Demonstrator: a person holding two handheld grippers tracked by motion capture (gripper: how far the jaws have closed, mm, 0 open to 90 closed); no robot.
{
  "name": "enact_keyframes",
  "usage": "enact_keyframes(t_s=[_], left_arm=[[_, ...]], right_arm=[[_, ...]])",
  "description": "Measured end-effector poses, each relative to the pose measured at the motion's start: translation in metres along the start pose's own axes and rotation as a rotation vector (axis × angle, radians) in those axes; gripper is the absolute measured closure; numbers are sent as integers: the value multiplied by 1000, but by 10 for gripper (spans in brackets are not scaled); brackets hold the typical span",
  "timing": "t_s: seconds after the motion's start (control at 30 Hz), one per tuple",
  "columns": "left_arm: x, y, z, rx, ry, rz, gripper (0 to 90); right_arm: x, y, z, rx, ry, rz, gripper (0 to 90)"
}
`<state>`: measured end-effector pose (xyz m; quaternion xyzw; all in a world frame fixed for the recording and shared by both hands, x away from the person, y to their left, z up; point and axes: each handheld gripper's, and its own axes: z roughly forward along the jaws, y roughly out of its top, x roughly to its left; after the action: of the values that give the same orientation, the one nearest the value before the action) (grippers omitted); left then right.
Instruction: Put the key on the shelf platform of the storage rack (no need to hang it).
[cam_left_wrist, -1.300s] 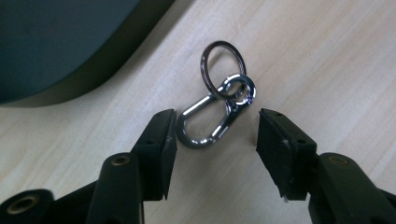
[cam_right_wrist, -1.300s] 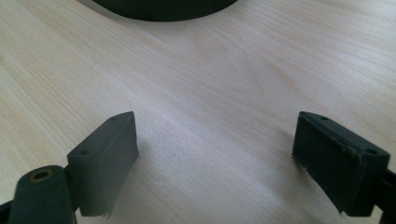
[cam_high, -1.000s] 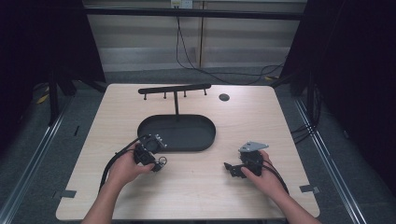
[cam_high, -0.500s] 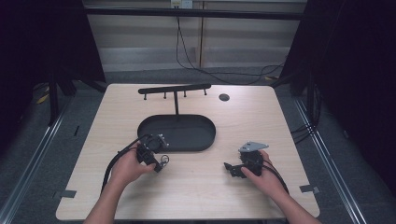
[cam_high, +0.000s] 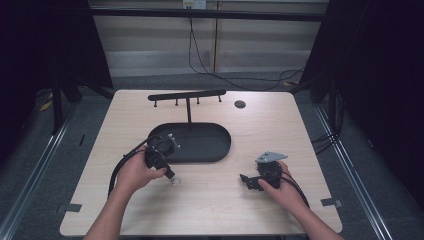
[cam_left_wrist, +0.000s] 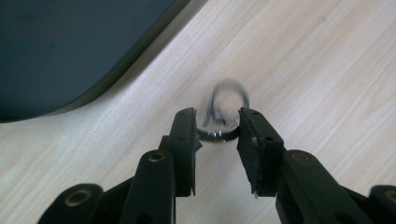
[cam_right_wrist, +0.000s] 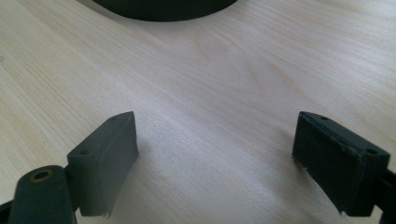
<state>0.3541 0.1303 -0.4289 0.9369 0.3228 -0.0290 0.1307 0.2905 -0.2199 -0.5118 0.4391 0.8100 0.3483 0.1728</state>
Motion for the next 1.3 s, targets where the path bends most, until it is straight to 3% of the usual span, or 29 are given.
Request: enact_keyframes(t_s=[0.47, 1.3], left_arm=[[4, 16, -23, -23, 6, -33, 675], [4, 38, -45, -33, -19, -75, 675]], right_arm=[[0, 0, 0, 0, 0, -2, 137], [0, 0, 0, -1, -1, 2, 137]])
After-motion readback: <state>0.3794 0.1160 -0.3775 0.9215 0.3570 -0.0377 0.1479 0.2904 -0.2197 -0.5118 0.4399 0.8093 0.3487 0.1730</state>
